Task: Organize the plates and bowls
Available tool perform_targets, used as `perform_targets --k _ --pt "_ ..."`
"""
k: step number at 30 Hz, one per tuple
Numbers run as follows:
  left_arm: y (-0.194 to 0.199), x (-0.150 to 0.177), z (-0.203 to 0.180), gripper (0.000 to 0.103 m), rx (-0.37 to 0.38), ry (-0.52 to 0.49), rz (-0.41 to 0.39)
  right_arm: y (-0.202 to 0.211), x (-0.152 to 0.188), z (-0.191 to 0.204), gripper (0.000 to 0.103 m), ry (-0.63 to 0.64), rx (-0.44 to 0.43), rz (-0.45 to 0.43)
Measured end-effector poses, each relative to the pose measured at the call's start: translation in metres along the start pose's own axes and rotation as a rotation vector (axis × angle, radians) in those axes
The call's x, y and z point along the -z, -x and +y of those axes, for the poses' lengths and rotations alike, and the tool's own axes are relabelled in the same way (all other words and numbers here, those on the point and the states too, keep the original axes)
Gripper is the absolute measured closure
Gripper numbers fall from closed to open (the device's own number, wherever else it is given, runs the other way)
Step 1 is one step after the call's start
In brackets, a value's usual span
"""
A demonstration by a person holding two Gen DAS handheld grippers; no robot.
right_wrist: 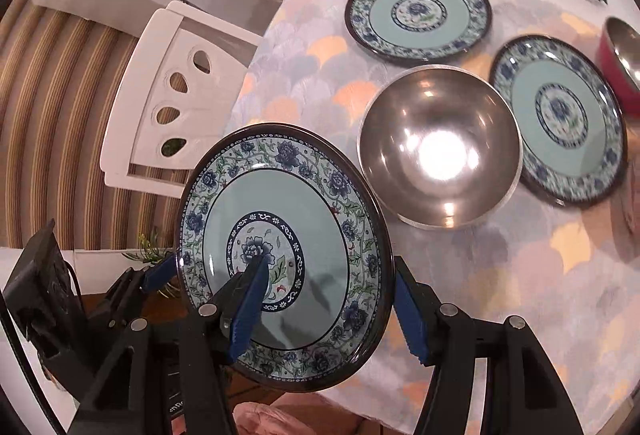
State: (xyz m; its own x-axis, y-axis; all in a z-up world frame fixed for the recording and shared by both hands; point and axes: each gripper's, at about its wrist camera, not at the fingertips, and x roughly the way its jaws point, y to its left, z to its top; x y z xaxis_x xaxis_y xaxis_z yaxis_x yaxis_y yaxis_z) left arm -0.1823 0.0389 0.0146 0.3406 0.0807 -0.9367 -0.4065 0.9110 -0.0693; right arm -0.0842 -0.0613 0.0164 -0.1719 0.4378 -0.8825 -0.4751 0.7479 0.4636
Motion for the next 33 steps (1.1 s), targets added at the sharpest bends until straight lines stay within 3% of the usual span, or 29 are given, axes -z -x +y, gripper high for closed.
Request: perform_targets --k 15,33 --pt "-0.025 0.041 -0.035 0.03 0.064 -0.049 0.101 -0.006 0.048 -0.051 0.043 -0.097 -0.002 0.016" --pt "-0.068 0.06 -0.056 0.03 0.054 -0.111 0.218 -0.053 0.062 -0.082 0.043 -0.176 0.051 0.09"
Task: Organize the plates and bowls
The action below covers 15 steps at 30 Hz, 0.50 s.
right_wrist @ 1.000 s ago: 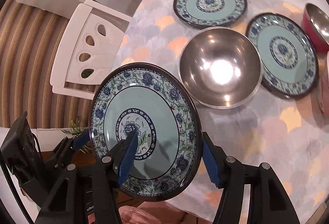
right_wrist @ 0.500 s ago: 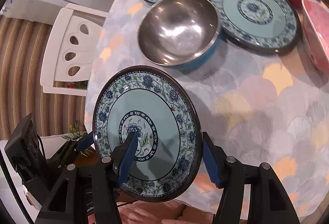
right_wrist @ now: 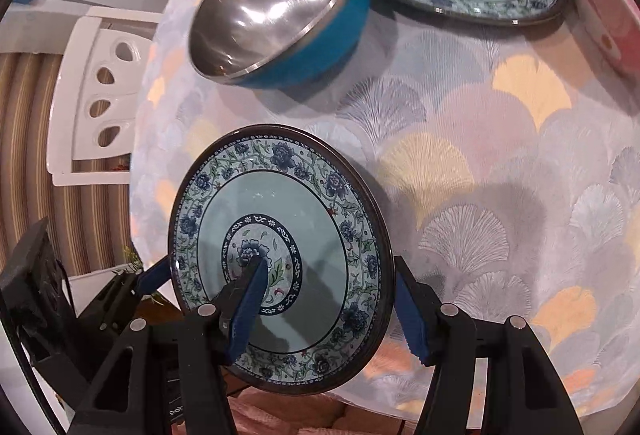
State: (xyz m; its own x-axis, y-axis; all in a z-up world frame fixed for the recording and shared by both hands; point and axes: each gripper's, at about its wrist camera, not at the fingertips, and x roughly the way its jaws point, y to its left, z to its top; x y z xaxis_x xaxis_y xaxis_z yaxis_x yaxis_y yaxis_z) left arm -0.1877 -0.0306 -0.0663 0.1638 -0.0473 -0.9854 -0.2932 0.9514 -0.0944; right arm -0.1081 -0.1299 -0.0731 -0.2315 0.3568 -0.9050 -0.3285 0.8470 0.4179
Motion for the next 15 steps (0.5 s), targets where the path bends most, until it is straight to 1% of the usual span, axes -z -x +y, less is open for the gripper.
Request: perform_targets --k 8,15 --pt "-0.008 -0.005 -0.001 0.03 -0.003 0.003 0.021 -0.017 -0.005 0.009 0.043 0.01 0.037 0.026" --pt "-0.014 -0.009 -0.001 0.03 -0.009 0.014 0.033 -0.023 -0.008 0.016 0.042 0.025 0.054 0.041"
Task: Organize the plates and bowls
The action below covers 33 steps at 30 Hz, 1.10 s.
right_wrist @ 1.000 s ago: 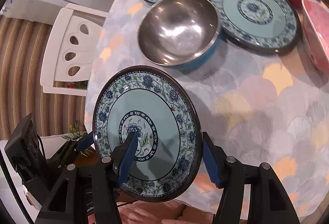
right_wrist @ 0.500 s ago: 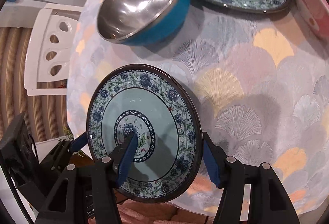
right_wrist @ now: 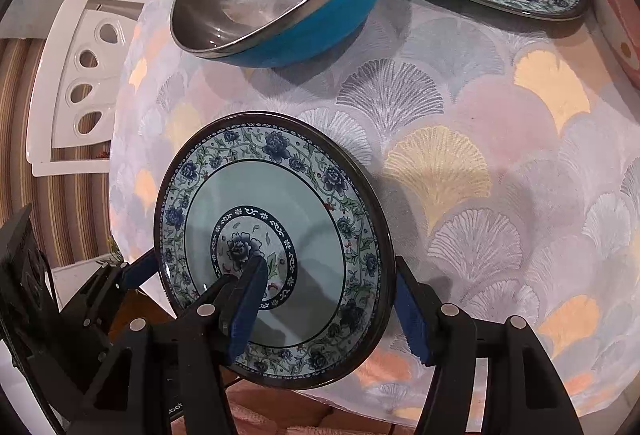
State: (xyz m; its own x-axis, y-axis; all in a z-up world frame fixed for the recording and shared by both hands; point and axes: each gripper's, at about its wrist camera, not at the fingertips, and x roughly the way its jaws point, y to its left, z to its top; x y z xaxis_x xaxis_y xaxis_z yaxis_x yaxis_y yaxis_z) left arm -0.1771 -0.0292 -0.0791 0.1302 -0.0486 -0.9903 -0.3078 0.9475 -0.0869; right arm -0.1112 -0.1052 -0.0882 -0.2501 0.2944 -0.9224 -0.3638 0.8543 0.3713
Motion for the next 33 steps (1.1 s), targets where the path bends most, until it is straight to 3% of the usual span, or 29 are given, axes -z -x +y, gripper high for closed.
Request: perform_targets --k 9,15,20,29,33 --pt "-0.011 0.001 0.001 0.03 -0.003 -0.003 0.025 -0.008 0.0 0.001 0.038 0.017 0.011 0.01" --pt "-0.015 0.003 -0.005 0.03 -0.008 -0.026 0.031 -0.013 0.001 0.006 0.021 0.043 -0.001 0.001" --pt "-0.02 0.006 -0.01 0.03 -0.013 -0.043 0.04 -0.021 0.003 0.019 0.007 0.099 0.055 -0.003" --pt "-0.026 -0.004 0.001 0.027 0.008 -0.045 0.084 -0.024 -0.001 0.019 0.0 0.08 0.052 -0.004" --pt "-0.035 -0.015 0.004 0.019 0.014 -0.048 0.123 -0.023 -0.002 0.018 0.0 0.064 0.059 -0.006"
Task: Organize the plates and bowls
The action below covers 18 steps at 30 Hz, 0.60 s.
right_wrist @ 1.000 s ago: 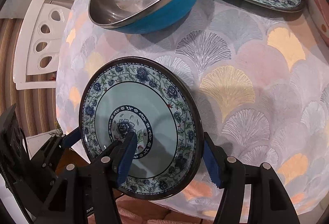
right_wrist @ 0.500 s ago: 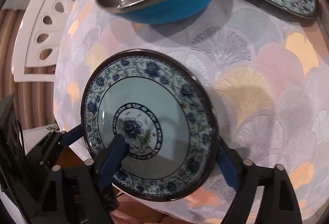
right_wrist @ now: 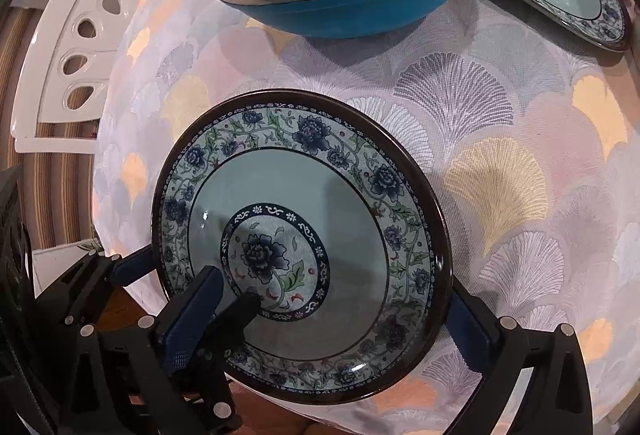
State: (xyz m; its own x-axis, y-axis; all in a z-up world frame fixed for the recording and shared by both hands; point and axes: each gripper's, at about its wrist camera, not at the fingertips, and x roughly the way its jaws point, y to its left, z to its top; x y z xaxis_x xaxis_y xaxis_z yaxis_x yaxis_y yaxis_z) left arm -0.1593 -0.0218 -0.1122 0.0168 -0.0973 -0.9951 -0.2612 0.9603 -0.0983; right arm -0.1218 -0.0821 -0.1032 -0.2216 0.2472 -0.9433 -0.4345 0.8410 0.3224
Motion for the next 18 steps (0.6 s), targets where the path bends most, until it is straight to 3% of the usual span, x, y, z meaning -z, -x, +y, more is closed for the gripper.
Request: perform_targets --k 10,18 --pt "-0.016 -0.022 0.011 0.004 0.035 -0.007 0.055 0.0 0.0 0.003 0.0 -0.037 -0.004 -0.028" --pt "-0.029 -0.043 0.011 0.001 0.041 -0.013 0.077 0.003 0.002 -0.002 0.0 -0.056 -0.024 -0.032"
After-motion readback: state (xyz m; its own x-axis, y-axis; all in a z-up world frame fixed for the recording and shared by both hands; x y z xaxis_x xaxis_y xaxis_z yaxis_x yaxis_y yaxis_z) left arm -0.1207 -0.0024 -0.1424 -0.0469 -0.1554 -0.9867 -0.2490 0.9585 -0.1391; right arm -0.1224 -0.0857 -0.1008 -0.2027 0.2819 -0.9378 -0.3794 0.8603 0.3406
